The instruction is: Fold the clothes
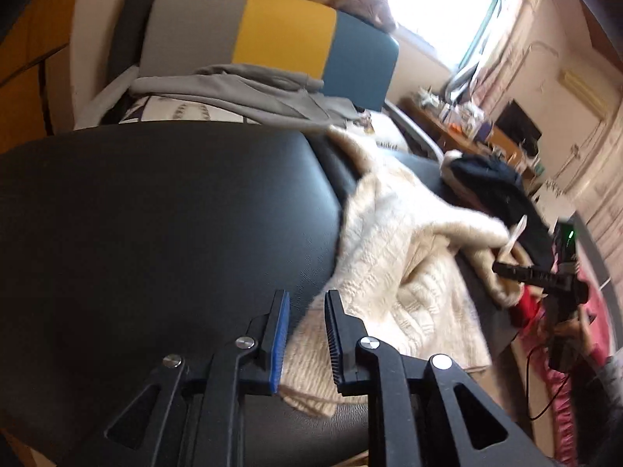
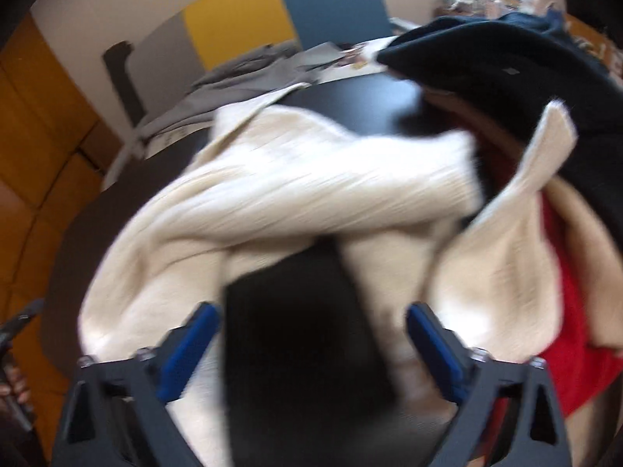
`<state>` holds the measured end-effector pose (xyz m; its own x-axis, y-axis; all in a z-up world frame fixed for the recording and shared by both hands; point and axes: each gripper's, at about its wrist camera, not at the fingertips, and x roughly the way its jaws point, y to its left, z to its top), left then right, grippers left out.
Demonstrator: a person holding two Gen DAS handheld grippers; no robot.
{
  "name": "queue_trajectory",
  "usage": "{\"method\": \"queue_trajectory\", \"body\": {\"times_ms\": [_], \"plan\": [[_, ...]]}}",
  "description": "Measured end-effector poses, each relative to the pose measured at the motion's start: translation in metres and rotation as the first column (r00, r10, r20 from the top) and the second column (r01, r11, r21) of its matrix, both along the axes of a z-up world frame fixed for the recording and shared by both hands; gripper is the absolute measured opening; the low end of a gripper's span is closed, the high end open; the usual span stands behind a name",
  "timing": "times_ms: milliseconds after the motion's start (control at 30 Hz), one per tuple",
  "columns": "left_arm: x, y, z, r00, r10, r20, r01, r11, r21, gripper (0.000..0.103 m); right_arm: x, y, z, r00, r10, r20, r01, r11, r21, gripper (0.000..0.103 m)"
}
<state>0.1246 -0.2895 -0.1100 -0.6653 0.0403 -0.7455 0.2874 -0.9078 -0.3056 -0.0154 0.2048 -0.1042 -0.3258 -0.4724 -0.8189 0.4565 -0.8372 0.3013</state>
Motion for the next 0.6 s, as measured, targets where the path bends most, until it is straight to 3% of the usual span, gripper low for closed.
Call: {"method": "queue_trajectory", "body": {"times_ms": [33,200,233,267,333,433,533,600], "plan": [[-0.002,0.003,-0.003,1.0,-0.002,0.0,0.002,1.0,0.006,0.018,-0.011,-0.032,-0.008,1.0,-0.001,0.003,0.001,1.0,0.004,0.067],[-0.005,0.016,-0.022,1.0,-0.021,0.003,0.021,0.999,0.036,0.019,-0.086,-0.183,-0.07,0.982,-0.152,0.113,0.155,0.988,-0.024,0.066],[-0.001,0.016,-0.026,0.999,-0.034,0.009,0.034,0.998,0.044,0.021,-0.095,-0.195,-0.082,0.972,-0.188,0.138,0.194,0.981,-0.026,0.066],[0.003,0.017,-0.029,0.999,-0.048,0.015,0.048,0.998,0.044,0.023,-0.099,-0.204,-0.085,0.968,-0.209,0.142,0.216,0.976,-0.034,0.074],[0.004,0.024,-0.036,0.997,-0.072,0.035,0.072,0.997,-0.003,0.023,-0.102,-0.219,-0.086,0.962,-0.238,0.133,0.247,0.967,-0.057,0.082],[0.0,0.036,-0.047,0.989,-0.129,0.071,0.133,0.989,-0.061,0.024,-0.111,-0.231,-0.086,0.963,-0.252,0.093,0.254,0.967,-0.018,0.087],[-0.009,0.051,-0.057,0.974,-0.201,0.106,0.209,0.975,-0.075,0.026,-0.099,-0.224,-0.081,0.975,-0.221,0.036,0.219,0.974,0.055,0.087],[-0.014,0.058,-0.064,0.967,-0.219,0.131,0.232,0.967,-0.102,0.027,-0.095,-0.227,-0.079,0.984,-0.18,-0.001,0.179,0.979,0.1,0.077]]}}
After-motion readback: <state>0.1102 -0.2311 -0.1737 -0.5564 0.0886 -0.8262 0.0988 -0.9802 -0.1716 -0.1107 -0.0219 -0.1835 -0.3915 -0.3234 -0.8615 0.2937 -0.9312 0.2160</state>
